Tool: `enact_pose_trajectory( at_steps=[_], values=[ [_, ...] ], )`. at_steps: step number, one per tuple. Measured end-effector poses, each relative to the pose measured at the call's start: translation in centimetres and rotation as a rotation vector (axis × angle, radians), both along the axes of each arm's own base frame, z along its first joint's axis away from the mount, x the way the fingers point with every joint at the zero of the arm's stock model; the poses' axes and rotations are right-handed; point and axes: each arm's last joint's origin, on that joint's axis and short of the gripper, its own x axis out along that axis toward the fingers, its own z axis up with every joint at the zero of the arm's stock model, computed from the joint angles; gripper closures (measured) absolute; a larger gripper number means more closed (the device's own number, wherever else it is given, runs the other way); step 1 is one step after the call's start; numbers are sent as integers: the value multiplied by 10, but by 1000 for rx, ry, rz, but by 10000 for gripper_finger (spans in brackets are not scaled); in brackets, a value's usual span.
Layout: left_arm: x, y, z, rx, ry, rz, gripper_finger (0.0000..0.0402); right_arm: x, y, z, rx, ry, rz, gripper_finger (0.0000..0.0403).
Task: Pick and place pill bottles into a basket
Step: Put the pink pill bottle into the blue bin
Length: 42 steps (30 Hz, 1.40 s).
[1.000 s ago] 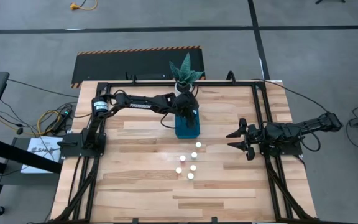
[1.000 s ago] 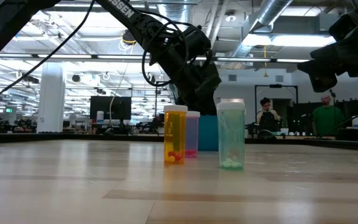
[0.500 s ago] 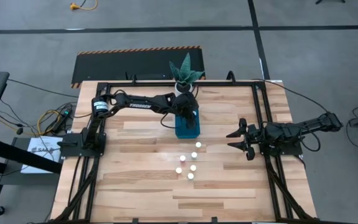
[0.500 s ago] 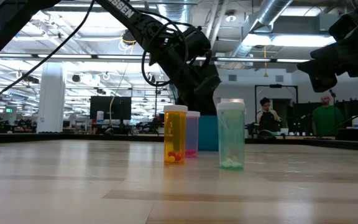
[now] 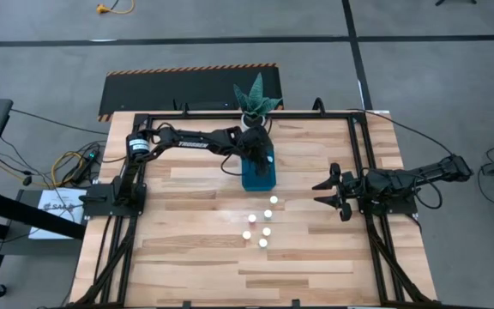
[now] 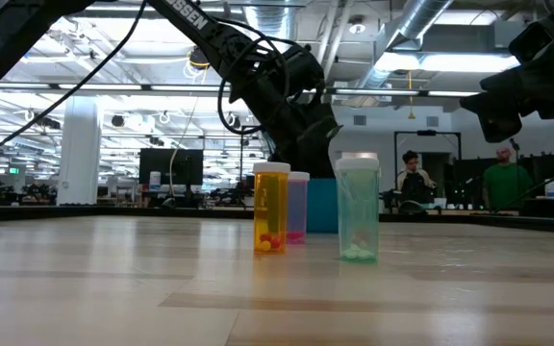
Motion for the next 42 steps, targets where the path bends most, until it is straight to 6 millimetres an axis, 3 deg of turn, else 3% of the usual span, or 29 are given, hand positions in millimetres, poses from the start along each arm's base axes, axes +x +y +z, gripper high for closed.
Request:
enact_pose_trajectory(
  at_steps=[7, 16, 24, 28, 36, 42],
  values=[
    [-3, -14, 19, 17, -12, -60, 187, 0, 0, 0, 0, 0, 0, 232],
    [-17, -71, 52, 28, 59, -275, 187, 0, 0, 0, 0, -1, 0, 234],
    [-37, -127, 46, 36, 301, -473, 187, 0, 0, 0, 0, 0, 0, 232],
    [-41, -151, 44, 57, 336, -523, 187, 0, 0, 0, 0, -1, 0, 234],
    [-38, -179, 50, 91, 258, -587, 187, 0, 0, 0, 0, -1, 0, 232],
    [-32, -177, 54, 110, 184, -591, 187, 0, 0, 0, 0, -1, 0, 234]
  ],
)
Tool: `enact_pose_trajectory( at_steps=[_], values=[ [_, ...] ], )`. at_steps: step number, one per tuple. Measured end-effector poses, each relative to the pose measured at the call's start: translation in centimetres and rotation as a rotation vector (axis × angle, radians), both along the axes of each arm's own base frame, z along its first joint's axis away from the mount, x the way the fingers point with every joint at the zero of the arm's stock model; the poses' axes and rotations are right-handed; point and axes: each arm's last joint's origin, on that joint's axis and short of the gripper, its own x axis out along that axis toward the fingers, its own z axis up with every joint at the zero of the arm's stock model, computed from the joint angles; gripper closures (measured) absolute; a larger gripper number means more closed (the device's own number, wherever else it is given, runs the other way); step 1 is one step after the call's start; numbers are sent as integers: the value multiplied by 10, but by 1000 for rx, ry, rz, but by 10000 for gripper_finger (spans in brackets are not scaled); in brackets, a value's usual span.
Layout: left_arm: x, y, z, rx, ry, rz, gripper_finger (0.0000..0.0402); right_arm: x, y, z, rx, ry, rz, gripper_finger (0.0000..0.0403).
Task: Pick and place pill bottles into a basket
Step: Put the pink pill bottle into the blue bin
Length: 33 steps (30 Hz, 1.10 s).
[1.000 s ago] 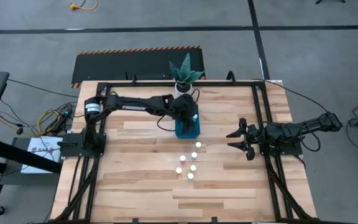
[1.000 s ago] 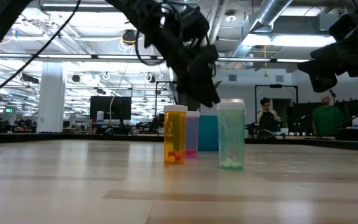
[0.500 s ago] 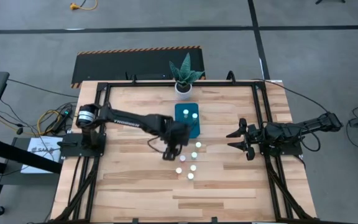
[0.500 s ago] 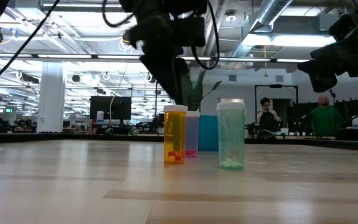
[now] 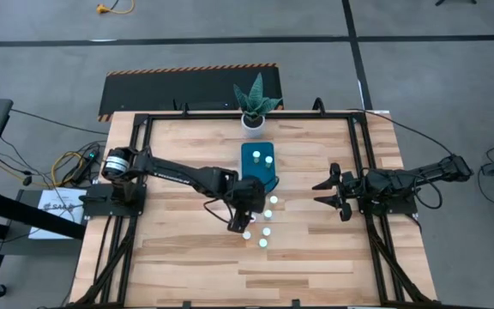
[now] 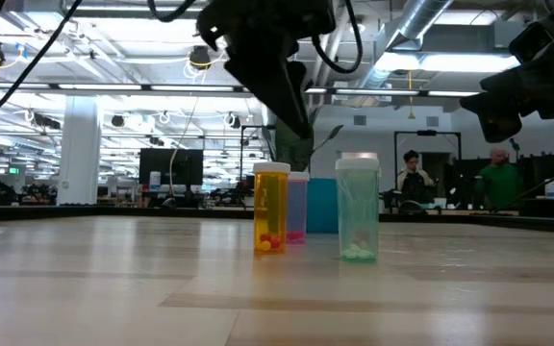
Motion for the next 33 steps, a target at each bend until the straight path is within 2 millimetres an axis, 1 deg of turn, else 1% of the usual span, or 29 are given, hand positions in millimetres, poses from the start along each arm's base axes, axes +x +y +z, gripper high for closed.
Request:
enact_pose_trajectory(
  at_steps=[3, 7, 11, 18, 22, 26, 33],
  values=[
    [0, 0, -9, -9, -18, 5, 187, 0, 0, 0, 0, 0, 0, 232],
    [-5, -1, -24, -61, 12, 36, 187, 0, 0, 0, 0, 0, 0, 232],
    [-9, -3, -32, -81, 39, 54, 187, 0, 0, 0, 0, 0, 0, 234],
    [-16, -18, -49, -102, 36, 20, 187, 0, 0, 0, 0, 0, 0, 232],
    [-15, -20, -50, -78, -9, 31, 187, 0, 0, 0, 0, 0, 0, 234],
    [-11, -18, -48, -61, -53, 51, 187, 0, 0, 0, 0, 0, 0, 233],
    [-10, -17, -48, -85, -57, 45, 187, 0, 0, 0, 0, 0, 0, 233]
  ],
)
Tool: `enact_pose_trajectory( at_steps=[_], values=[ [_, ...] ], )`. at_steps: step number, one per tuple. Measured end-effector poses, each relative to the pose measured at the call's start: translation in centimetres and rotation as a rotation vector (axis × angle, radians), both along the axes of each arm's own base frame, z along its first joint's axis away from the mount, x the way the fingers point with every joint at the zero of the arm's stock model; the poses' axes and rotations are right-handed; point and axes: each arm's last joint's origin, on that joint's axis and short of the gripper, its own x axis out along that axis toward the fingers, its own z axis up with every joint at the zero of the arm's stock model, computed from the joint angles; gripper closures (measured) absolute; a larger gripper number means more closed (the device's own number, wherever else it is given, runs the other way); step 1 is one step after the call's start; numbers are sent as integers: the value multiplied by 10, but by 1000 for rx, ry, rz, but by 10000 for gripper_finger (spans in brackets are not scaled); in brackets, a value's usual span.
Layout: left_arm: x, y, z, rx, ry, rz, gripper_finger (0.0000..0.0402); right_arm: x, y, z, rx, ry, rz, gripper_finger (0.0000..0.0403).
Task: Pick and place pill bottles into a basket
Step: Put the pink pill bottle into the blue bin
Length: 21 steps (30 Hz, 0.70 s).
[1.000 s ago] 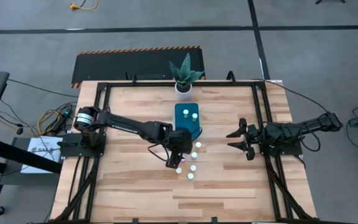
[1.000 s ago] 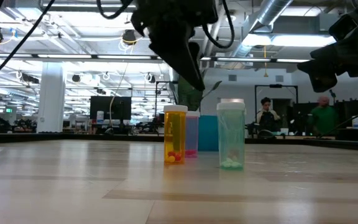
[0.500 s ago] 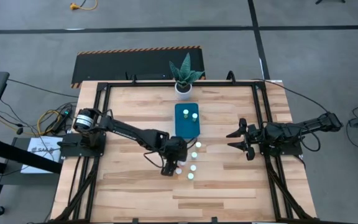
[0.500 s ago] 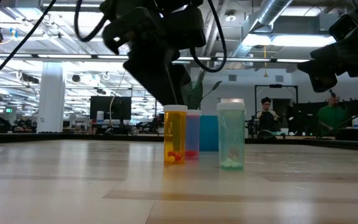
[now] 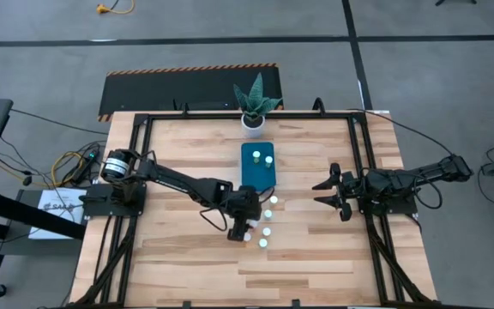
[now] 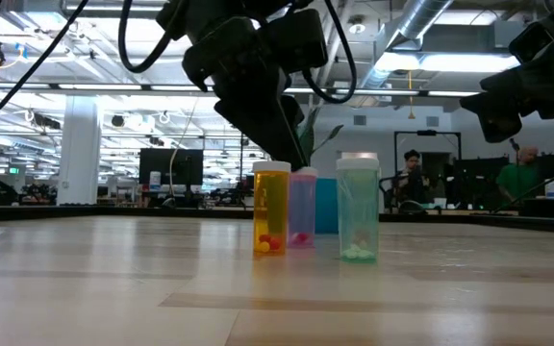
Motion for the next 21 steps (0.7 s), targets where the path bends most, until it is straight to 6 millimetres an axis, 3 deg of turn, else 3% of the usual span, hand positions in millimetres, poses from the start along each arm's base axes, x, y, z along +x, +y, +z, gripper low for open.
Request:
enact_pose_trajectory(
  at_steps=[11, 17, 21],
  values=[
    [1, -1, -1, -29, -3, -27, 187, 0, 0, 0, 0, 0, 0, 232],
    [10, -4, -25, -89, 33, -38, 187, 0, 0, 0, 0, 0, 0, 234],
    [12, -4, -26, -70, 25, -13, 189, 0, 0, 0, 0, 0, 1, 232]
  ],
)
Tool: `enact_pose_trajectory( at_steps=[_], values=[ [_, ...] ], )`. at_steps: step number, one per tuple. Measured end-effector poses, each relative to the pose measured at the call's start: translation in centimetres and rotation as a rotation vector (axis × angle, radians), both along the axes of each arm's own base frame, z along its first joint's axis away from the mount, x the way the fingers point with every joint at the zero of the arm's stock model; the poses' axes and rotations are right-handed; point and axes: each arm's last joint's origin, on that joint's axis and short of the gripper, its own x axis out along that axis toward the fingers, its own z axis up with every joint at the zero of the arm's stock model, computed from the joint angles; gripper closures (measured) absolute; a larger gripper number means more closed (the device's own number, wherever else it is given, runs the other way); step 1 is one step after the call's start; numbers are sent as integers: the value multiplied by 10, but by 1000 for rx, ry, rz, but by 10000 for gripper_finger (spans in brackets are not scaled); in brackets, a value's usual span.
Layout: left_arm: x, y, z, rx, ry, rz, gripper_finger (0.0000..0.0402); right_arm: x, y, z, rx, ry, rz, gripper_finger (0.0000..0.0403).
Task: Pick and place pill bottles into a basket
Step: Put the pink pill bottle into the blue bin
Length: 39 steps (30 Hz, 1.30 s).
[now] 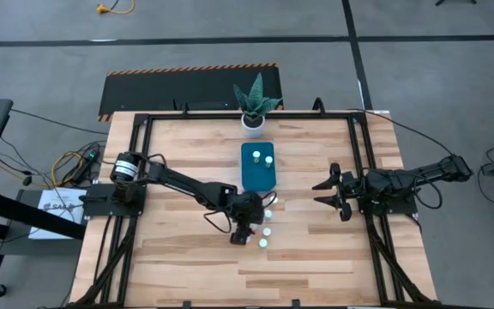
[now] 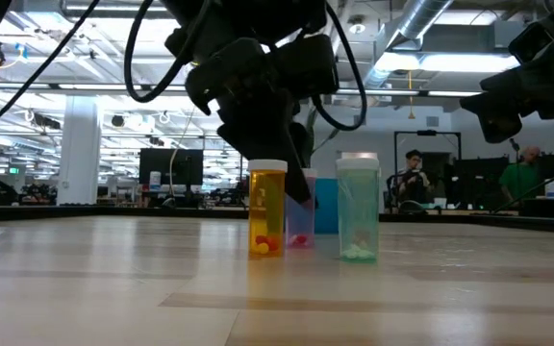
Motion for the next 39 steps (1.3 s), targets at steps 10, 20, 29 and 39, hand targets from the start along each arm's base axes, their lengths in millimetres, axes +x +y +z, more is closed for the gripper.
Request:
enact_pose_trajectory(
  at_steps=[10, 20, 29, 39],
  values=[
    [0, 1, 0, 14, -2, 13, 268, 0, 0, 0, 0, 1, 0, 233],
    [-6, 15, 22, 17, -9, 110, 307, 0, 0, 0, 0, 1, 0, 234],
    [-15, 77, 82, 110, -213, 352, 305, 0, 0, 0, 0, 1, -1, 233],
    [-14, 147, 66, 130, -186, 521, 297, 0, 0, 0, 0, 1, -1, 232]
  ],
)
